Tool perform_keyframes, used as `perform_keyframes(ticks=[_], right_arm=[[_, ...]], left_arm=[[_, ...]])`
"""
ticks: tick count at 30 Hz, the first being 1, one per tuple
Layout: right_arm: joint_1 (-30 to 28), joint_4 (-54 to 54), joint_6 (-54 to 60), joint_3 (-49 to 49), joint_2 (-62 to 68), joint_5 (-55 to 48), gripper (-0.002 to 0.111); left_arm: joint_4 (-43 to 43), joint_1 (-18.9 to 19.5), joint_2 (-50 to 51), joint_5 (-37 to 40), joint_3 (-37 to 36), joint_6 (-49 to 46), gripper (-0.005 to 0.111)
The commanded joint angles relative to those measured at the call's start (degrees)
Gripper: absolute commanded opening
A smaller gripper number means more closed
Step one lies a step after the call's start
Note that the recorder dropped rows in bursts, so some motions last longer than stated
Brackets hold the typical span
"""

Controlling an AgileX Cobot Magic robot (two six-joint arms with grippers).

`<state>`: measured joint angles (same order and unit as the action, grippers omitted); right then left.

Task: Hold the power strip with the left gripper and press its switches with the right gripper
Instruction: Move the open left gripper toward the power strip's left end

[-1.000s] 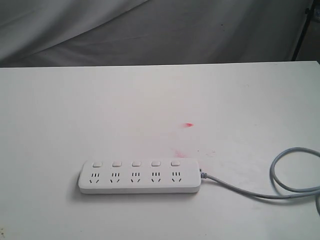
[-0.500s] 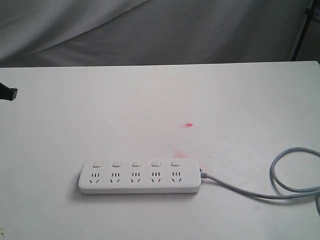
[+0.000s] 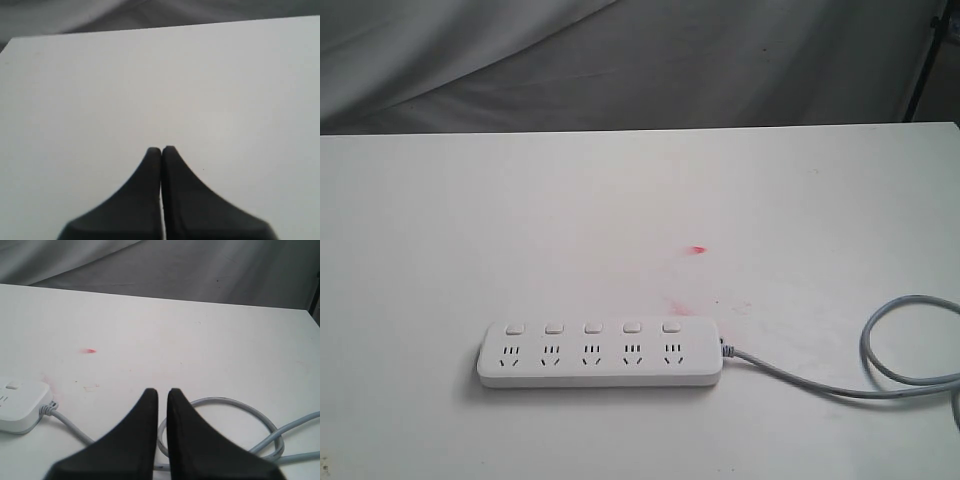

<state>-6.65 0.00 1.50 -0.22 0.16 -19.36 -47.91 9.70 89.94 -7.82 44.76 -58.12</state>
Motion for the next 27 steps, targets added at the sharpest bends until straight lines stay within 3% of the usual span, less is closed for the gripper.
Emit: perform_keyframes(ticks=[1,4,7,8,11,17,24,27], right_arm=[[-0.2,0.0,-0.01,0.22,-0.16,0.04,0.007],[-0.2,0.0,-0.01,0.22,-0.16,0.04,0.007],[-0.2,0.0,-0.01,0.22,-0.16,0.04,0.007],[-0.2,0.0,-0.01,0.22,-0.16,0.04,0.007],[-0.2,0.0,-0.01,0.22,-0.16,0.04,0.007],[-0.2,0.0,-0.01,0.22,-0.16,0.04,0.007],[-0.2,0.0,-0.01,0.22,-0.16,0.04,0.007],[-0.2,0.0,-0.01,0.22,-0.16,0.04,0.007]], left_arm=[[-1.09,0.16,-0.01,9.25,1.94,-19.48,0.0],[-5.1,0.16,-0.01,21.33,3.63,-34.01,0.0],[-17.6,0.16,-0.01,37.46,4.25,-59.47,0.0],[-19.48,0.28,-0.01,42.69,4.42,-61.87,0.0],[-20.3,0.28,-0.01,48.41,4.94,-61.87,0.0],[-17.99,0.28,-0.01,50.39,4.94,-61.87,0.0],[-7.08,0.28,-0.01,64.22,4.94,-61.87,0.0],[-2.74,0.28,-0.01,64.06,4.94,-61.87,0.0]])
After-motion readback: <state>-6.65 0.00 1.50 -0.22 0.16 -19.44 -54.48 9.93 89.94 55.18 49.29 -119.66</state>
